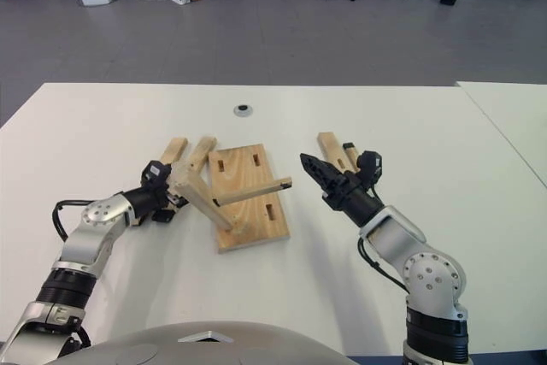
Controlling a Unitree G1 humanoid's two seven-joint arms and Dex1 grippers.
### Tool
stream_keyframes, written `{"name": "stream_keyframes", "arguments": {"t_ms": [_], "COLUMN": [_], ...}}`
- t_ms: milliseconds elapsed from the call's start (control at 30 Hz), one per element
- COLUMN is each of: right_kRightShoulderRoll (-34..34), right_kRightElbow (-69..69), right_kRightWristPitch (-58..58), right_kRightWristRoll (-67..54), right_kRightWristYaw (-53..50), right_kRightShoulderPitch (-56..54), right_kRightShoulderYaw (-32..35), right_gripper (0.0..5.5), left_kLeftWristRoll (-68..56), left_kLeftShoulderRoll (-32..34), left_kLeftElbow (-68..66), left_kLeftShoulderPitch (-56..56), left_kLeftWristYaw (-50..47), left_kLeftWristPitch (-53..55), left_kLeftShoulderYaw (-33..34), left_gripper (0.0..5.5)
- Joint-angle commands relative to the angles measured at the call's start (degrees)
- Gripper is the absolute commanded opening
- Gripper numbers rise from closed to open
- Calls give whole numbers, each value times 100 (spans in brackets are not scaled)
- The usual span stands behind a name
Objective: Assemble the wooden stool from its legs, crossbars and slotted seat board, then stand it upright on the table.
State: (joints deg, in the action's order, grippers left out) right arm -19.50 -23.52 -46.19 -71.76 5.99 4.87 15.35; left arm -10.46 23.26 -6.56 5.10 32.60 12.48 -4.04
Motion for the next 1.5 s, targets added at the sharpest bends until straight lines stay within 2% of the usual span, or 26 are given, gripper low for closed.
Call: {"name": "stream_keyframes", "arguments": {"t_ms": [33,100,233,433,500,700,800,967,1067,1133,1300,1400,1500], "right_kRightShoulderRoll": [89,130,209,265,293,521,594,629,494,238,-825,-1248,-1310], "right_kRightElbow": [-148,-191,-241,-253,-284,-457,-451,-410,-288,-144,135,287,439], "right_kRightWristPitch": [49,71,117,122,153,353,421,469,444,391,13,-179,-283], "right_kRightWristRoll": [33,36,47,68,73,169,243,331,294,102,-805,-1320,-1923], "right_kRightWristYaw": [-89,-116,-162,-237,-276,-414,-424,-418,-376,-319,350,712,821], "right_kRightShoulderPitch": [137,183,270,269,310,548,577,542,401,158,-1079,-2106,-2874], "right_kRightShoulderYaw": [-24,-34,-26,-22,-13,-108,-135,-156,-35,226,693,615,463], "right_gripper": [312,312,312,312,312,312,312,312,312,312,312,312,366], "left_kLeftWristRoll": [41,-76,-60,189,228,208,253,184,-215,-632,-1726,-2382,-2905], "left_kLeftShoulderRoll": [-29,-75,8,393,645,1661,1881,1634,1252,1054,942,960,942], "left_kLeftElbow": [669,912,948,654,622,150,111,-18,-231,-196,-109,-343,-430], "left_kLeftShoulderPitch": [-512,-766,-1184,-1078,-1055,-570,-464,-150,605,1390,2809,3614,4160], "left_kLeftWristYaw": [-365,-447,-422,-107,166,1393,1698,1469,1452,1814,2757,3292,3757], "left_kLeftWristPitch": [914,1156,1267,1193,1345,1948,1999,1803,1685,1753,2516,3281,3959], "left_kLeftShoulderYaw": [22,95,161,-2,-163,-637,-835,-698,-294,-109,248,393,406], "left_gripper": [476,476,420,332,288,213,208,208,208,208,208,208,208]}}
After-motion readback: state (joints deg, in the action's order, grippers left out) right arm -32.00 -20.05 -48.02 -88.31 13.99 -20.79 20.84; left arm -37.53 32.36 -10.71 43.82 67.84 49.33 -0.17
